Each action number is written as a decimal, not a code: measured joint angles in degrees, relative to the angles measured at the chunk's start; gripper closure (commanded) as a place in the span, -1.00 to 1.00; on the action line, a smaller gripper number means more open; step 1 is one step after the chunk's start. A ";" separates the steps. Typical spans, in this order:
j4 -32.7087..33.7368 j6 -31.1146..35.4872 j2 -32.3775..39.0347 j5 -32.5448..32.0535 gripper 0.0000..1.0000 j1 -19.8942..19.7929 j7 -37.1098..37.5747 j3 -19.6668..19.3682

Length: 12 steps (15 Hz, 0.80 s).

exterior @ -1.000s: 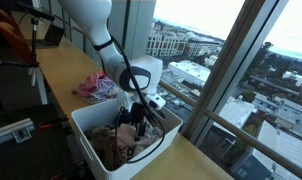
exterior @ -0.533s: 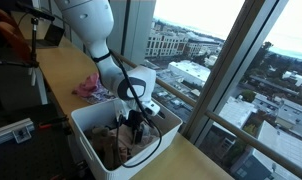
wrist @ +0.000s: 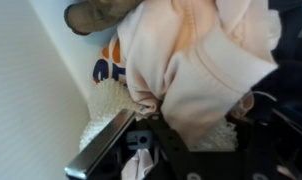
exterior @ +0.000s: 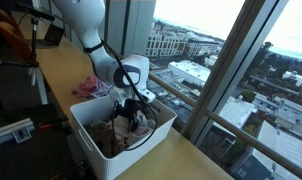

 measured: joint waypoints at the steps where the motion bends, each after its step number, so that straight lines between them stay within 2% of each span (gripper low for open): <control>1: -0.72 -0.10 -1.59 0.00 1.00 0.13 0.52 -0.06; 4: -2.71 -0.98 -8.35 -1.00 1.00 0.49 2.41 -0.64; 8: -3.52 -2.84 -18.95 -5.84 1.00 1.52 6.52 -0.62; 12: -2.99 -3.80 -28.25 -11.34 1.00 2.53 10.25 2.99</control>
